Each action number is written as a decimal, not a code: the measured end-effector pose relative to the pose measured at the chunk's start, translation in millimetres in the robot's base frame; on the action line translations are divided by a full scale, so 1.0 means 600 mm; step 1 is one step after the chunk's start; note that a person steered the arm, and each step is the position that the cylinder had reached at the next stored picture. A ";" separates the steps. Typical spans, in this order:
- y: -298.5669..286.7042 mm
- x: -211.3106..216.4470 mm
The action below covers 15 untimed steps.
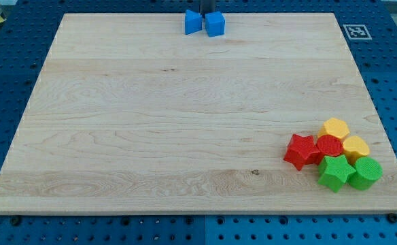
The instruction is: Push the blue cube to the top left of the red star
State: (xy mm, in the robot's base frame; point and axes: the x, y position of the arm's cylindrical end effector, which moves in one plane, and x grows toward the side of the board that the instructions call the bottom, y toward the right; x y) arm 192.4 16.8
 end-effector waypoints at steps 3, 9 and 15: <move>-0.005 0.031; 0.088 0.184; 0.169 0.296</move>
State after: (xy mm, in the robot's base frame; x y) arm 370.1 118.3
